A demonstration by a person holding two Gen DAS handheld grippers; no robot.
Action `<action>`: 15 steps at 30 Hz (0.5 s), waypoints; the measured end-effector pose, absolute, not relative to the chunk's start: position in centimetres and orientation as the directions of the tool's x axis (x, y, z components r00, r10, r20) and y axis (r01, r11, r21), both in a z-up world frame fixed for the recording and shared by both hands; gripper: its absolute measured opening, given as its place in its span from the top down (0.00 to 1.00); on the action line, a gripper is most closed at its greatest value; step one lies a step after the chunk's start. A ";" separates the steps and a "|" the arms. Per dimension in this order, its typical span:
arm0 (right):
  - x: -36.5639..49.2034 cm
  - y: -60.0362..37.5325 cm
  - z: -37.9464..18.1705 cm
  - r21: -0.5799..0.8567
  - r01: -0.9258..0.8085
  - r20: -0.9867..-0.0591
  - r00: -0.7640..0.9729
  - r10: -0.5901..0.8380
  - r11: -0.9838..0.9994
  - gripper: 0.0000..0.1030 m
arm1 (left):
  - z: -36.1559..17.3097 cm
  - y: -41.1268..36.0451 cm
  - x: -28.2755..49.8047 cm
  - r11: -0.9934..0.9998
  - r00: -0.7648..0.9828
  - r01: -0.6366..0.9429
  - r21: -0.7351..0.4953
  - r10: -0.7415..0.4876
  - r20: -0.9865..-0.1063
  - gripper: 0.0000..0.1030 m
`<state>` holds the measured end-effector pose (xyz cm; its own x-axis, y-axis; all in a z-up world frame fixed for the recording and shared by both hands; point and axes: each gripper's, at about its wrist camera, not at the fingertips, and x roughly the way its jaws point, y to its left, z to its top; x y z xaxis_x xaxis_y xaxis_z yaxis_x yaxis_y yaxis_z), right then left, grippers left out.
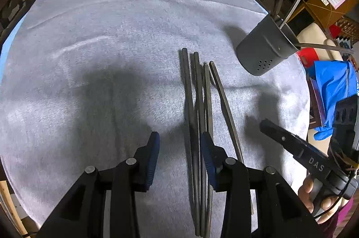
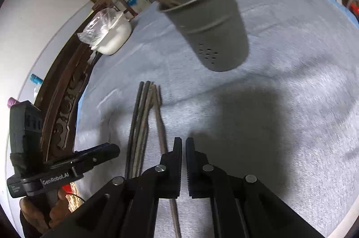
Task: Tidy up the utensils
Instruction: 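Move both tools back down to the remaining rods, then close the right tool on a rod while the left tool grasps another rod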
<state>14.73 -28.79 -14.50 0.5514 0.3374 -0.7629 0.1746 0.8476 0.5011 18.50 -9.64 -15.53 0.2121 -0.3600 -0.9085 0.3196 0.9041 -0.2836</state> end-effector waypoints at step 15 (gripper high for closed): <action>14.0 -29.0 -14.6 0.544 0.177 -0.731 0.579 0.360 0.820 0.33 | -17.1 -8.5 19.1 0.894 0.205 0.316 -0.319 -0.392 -0.897 0.69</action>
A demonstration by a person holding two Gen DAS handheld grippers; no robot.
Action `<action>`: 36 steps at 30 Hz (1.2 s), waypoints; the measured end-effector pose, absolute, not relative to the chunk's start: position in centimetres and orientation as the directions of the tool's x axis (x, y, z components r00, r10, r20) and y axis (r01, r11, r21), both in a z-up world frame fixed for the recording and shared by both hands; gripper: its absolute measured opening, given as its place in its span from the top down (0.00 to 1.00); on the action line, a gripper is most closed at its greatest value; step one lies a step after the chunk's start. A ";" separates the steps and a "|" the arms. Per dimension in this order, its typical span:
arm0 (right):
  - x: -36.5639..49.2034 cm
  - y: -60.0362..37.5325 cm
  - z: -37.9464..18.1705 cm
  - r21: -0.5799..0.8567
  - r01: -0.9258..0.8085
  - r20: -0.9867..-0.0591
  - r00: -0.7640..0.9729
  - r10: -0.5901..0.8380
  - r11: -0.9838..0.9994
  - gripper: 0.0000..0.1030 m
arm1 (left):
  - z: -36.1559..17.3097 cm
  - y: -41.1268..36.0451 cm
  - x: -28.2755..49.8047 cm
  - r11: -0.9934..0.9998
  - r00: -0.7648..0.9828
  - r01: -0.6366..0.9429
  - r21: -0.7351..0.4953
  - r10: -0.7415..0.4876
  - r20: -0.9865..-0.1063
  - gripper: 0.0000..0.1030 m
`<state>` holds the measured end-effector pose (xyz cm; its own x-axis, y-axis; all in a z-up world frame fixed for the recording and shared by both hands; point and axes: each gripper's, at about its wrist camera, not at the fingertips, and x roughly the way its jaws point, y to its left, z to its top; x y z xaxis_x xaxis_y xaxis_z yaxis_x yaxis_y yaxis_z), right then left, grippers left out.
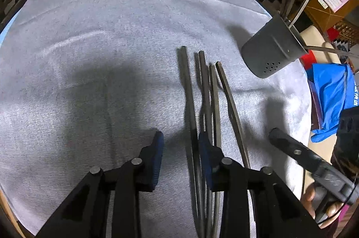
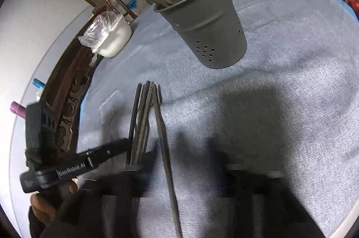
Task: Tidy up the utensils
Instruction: 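Close the right tool on a rod while the left tool grasps another rod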
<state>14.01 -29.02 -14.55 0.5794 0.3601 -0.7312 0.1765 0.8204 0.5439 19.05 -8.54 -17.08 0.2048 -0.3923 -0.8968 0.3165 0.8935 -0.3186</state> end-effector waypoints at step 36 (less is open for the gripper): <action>17.8 -26.6 -15.6 0.429 0.281 -0.876 0.360 0.319 0.859 0.88 | -16.2 -6.3 19.2 0.767 0.091 0.589 -0.254 -0.376 -0.922 0.71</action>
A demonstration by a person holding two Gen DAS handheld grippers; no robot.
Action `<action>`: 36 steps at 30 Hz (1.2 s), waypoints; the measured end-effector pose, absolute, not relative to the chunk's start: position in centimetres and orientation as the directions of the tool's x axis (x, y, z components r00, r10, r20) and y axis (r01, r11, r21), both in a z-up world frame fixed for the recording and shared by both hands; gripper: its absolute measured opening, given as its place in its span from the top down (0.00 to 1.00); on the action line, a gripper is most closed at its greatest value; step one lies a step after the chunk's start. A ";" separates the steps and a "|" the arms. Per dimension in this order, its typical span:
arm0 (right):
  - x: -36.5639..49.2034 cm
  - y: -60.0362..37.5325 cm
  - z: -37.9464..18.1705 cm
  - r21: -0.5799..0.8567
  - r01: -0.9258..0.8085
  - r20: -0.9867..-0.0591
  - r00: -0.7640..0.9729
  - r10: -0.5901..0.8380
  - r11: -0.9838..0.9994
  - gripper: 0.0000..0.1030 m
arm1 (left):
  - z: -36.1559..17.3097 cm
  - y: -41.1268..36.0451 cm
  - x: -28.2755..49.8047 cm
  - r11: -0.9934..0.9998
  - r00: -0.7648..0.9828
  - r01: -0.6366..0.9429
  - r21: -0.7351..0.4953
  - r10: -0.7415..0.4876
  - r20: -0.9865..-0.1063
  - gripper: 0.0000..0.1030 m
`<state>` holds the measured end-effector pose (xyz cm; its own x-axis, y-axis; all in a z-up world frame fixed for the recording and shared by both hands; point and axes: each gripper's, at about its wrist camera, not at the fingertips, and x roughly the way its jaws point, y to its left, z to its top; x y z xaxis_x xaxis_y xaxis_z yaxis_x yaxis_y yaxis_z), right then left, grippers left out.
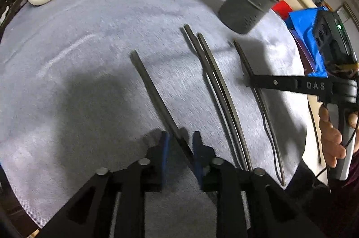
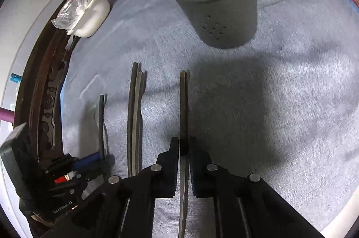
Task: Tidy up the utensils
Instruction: 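Close the right tool on a rod while the left tool grasps another rod, then lift both held rods upright and carry them over the grey cup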
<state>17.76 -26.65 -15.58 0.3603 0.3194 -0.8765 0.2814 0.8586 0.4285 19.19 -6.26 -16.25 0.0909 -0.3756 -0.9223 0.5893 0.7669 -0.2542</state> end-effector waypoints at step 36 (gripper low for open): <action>16.4 -28.1 -7.4 0.380 0.130 -0.769 0.594 0.235 0.916 0.94 | -8.0 -6.6 20.1 0.918 0.374 0.342 -0.198 -0.327 -0.868 0.94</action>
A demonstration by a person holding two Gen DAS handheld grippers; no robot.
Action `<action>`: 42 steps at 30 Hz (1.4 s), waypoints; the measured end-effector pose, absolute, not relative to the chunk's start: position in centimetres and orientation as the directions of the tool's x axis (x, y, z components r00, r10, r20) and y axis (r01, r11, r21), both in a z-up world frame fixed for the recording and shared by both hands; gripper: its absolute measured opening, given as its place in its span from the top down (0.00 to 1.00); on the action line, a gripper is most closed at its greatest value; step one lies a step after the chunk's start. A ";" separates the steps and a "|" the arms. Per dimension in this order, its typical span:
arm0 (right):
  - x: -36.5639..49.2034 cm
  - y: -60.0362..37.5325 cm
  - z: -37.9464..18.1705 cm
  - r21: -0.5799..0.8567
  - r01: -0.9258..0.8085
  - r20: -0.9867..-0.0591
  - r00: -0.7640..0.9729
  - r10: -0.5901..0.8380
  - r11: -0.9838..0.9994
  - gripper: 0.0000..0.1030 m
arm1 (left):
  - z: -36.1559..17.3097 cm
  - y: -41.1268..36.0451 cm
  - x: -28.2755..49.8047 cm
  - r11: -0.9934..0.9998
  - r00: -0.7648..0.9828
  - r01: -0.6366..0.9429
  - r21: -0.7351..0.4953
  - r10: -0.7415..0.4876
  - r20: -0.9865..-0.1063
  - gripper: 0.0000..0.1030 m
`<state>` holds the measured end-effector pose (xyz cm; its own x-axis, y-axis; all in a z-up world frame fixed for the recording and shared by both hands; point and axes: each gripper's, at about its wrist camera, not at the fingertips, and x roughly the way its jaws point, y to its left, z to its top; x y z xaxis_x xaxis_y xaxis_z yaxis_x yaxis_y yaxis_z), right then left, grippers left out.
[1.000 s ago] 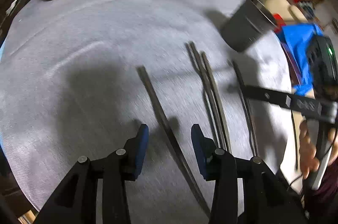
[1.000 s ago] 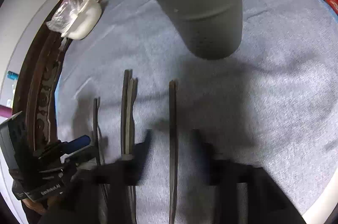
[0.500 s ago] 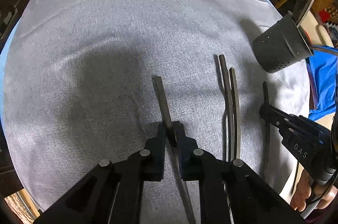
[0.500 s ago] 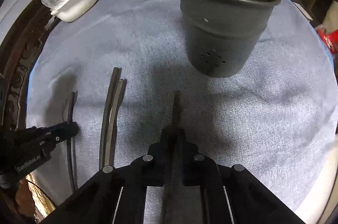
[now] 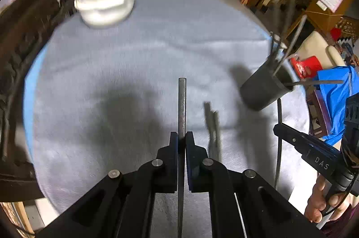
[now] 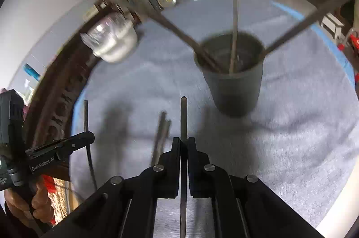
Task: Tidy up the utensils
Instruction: 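Lift both held rods upright and carry them over the grey cup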
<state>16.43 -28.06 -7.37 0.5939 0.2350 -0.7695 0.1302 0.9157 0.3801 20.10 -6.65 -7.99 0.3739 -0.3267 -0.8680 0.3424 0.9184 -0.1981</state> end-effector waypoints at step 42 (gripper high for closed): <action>16.3 -33.9 6.6 0.430 0.079 -0.214 0.977 0.016 0.899 0.94 | 5.9 -12.9 17.5 0.865 0.616 0.483 -0.132 -0.444 -0.651 0.94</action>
<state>16.31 -33.86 6.56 0.9768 0.0162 -0.2135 0.0791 0.8992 0.4303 17.47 -12.94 5.94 0.6162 -0.4435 -0.6509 0.4835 0.8654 -0.1320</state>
